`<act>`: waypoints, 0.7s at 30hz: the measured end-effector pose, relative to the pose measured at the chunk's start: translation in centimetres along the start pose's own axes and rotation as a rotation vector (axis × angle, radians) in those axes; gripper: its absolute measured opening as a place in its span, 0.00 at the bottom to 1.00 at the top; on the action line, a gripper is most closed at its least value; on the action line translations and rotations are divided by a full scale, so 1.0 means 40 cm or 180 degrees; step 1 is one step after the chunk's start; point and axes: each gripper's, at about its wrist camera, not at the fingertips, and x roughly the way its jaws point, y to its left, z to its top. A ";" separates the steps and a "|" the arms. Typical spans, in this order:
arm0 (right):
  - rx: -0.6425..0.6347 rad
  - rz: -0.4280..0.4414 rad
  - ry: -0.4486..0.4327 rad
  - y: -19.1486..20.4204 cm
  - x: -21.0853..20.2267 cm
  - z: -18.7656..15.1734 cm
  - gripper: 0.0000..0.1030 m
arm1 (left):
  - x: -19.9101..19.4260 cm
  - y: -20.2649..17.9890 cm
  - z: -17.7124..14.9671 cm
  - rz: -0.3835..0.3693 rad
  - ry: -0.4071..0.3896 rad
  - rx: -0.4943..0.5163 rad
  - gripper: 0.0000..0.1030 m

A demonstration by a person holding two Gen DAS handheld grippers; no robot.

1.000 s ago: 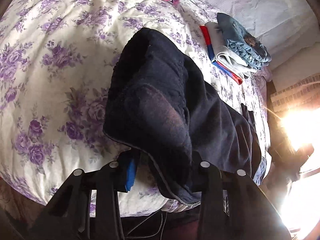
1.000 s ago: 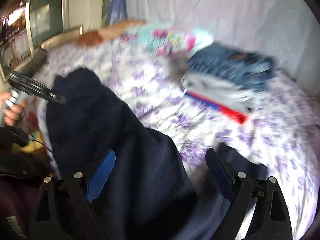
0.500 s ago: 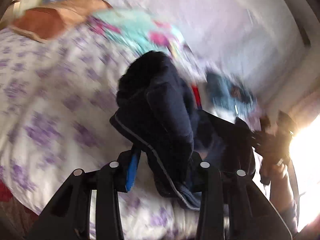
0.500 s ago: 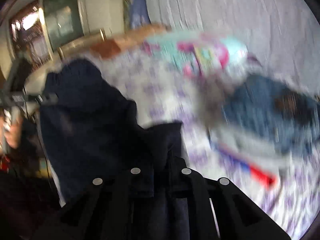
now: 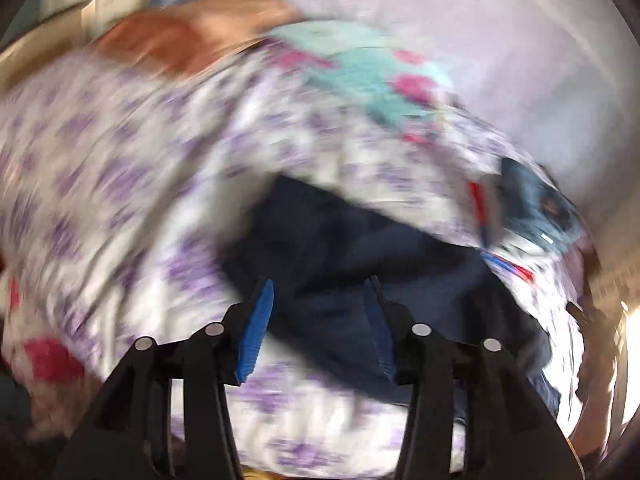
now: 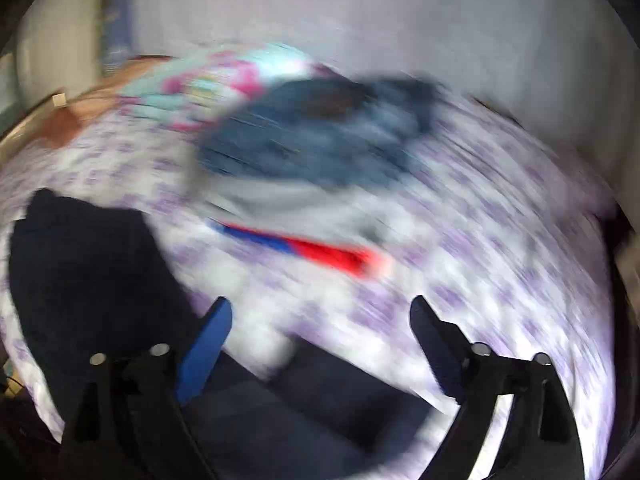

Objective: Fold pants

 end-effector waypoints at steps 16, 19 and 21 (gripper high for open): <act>-0.0131 0.0372 0.0396 0.048 0.122 -0.065 0.12 | 0.328 -0.340 -0.207 -0.0548 0.1194 0.0864 0.54; 0.0109 0.0564 -0.0558 -0.042 -0.143 -0.109 0.12 | 0.304 -0.322 -0.196 -0.0598 0.1163 0.0839 0.54; 0.0265 0.0633 -0.0960 -0.099 -0.282 -0.198 0.12 | 0.282 -0.307 -0.191 -0.0662 0.1186 0.0815 0.54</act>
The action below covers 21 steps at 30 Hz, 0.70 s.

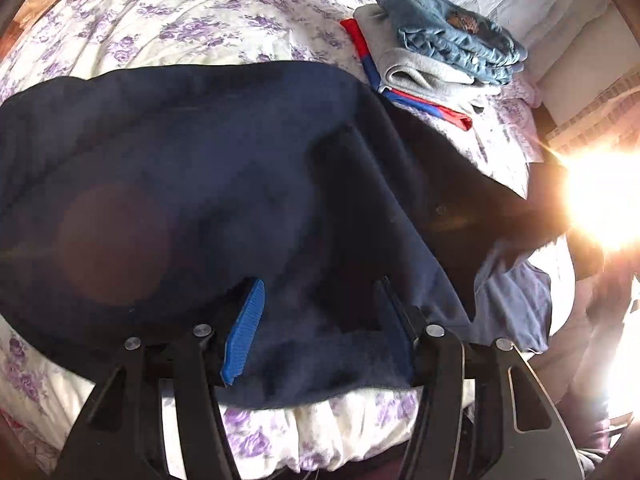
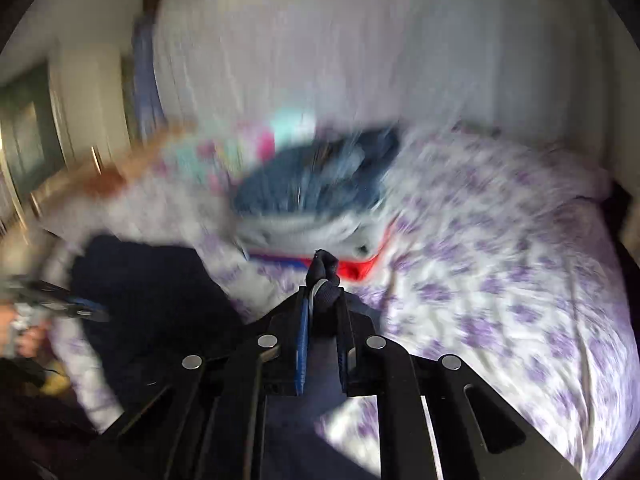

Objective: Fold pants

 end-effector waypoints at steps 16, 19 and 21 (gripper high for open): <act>0.1439 0.0173 0.0186 -0.077 -0.192 -0.512 0.68 | -0.071 0.101 -0.066 -0.0058 0.0059 -0.0308 0.57; 0.1407 0.0017 0.0416 -0.058 -0.154 -0.482 0.70 | -0.064 0.104 -0.071 -0.0088 0.0009 -0.0386 0.61; 0.1392 -0.0069 0.0520 -0.048 -0.140 -0.477 0.64 | -0.055 0.101 -0.073 -0.0085 0.0007 -0.0485 0.62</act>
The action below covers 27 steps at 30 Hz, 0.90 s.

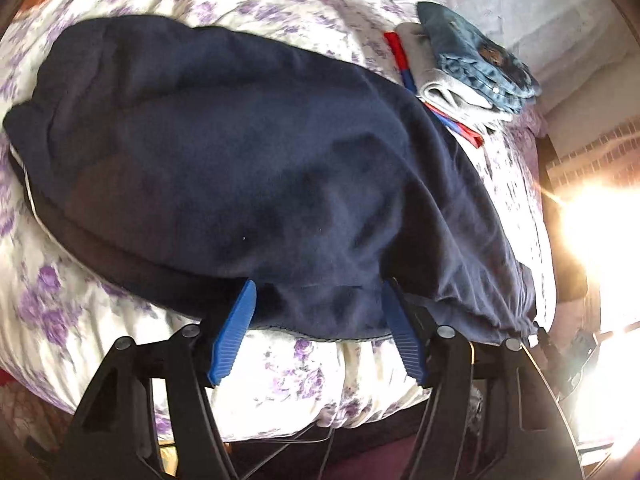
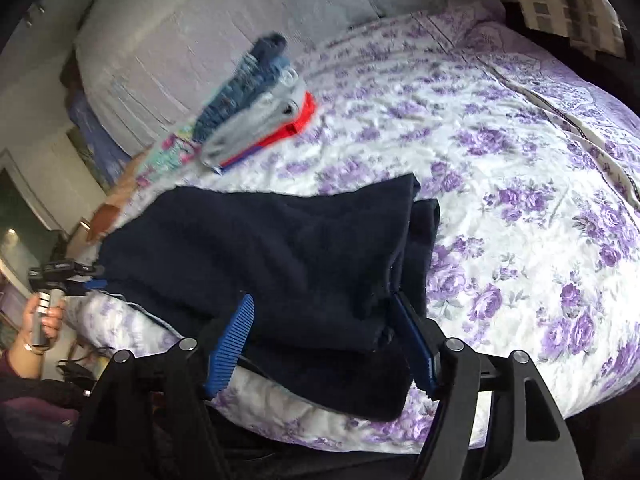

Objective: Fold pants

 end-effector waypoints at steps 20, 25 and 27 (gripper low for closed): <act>0.0130 0.0052 0.0017 -0.025 0.028 0.003 0.35 | 0.092 -0.100 0.044 0.0511 -0.0122 -0.0108 0.55; 0.0028 0.0086 -0.0217 -0.014 -0.004 0.002 0.14 | 0.015 -0.091 0.045 0.0363 -0.0393 -0.0038 0.07; 0.0048 0.0115 -0.0290 -0.013 -0.024 0.010 0.13 | -0.034 -0.089 0.042 0.0288 -0.0485 -0.0011 0.07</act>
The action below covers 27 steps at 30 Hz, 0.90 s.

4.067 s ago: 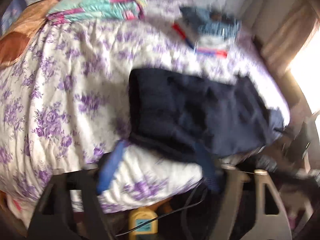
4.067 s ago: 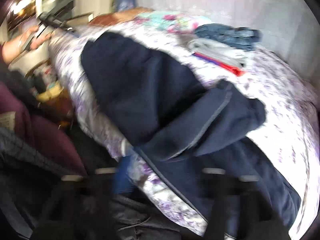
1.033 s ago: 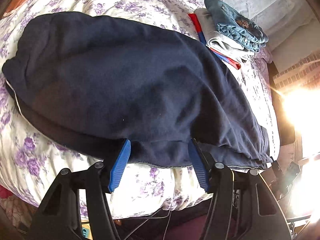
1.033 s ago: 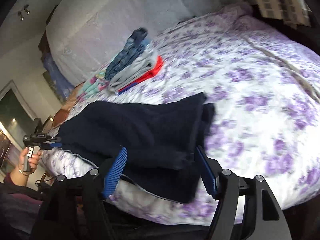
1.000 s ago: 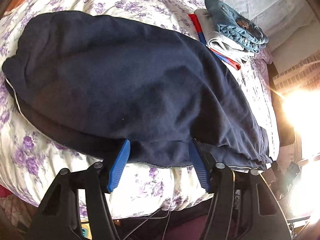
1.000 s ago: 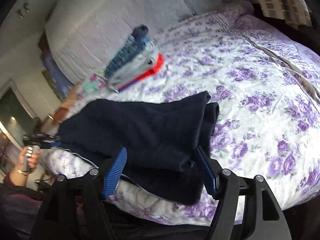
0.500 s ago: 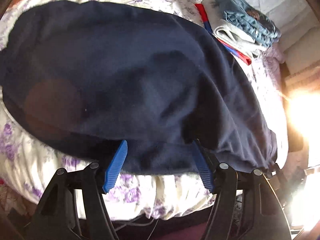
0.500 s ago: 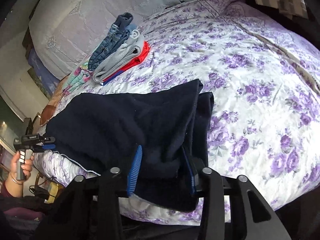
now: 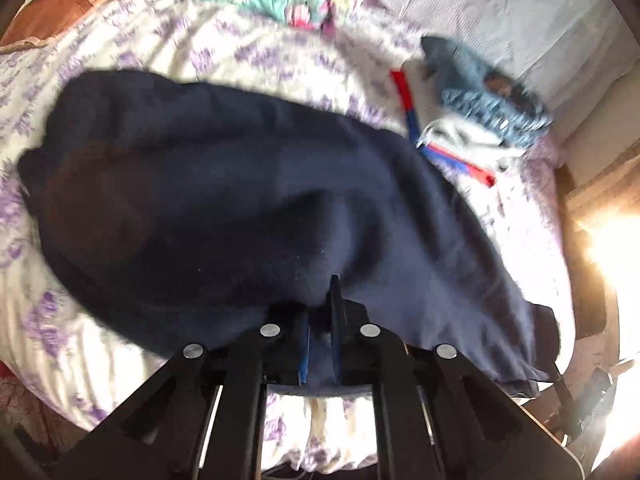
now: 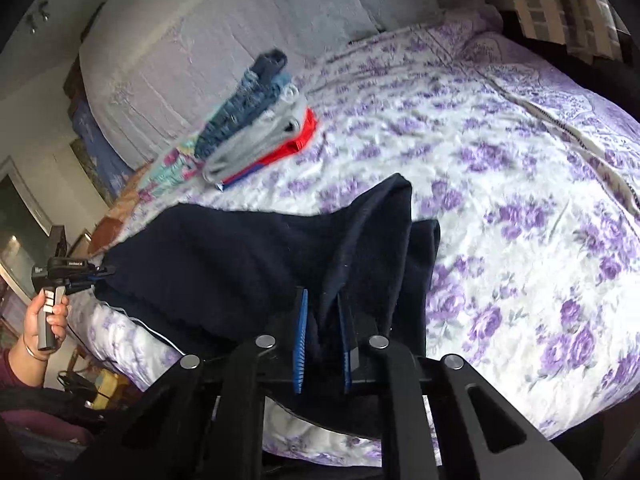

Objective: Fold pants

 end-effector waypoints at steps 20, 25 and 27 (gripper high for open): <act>-0.0119 -0.0598 -0.0147 -0.010 -0.105 0.061 0.76 | -0.056 -0.035 -0.088 0.0212 0.0467 0.0826 0.62; -0.0161 -0.0977 0.0368 -0.047 0.087 0.137 0.84 | -0.128 0.020 -0.022 0.0239 0.0144 0.0536 0.62; 0.0039 -0.0777 0.0755 -0.071 0.169 0.134 0.53 | -0.128 0.077 0.009 0.0389 0.0067 0.0357 0.62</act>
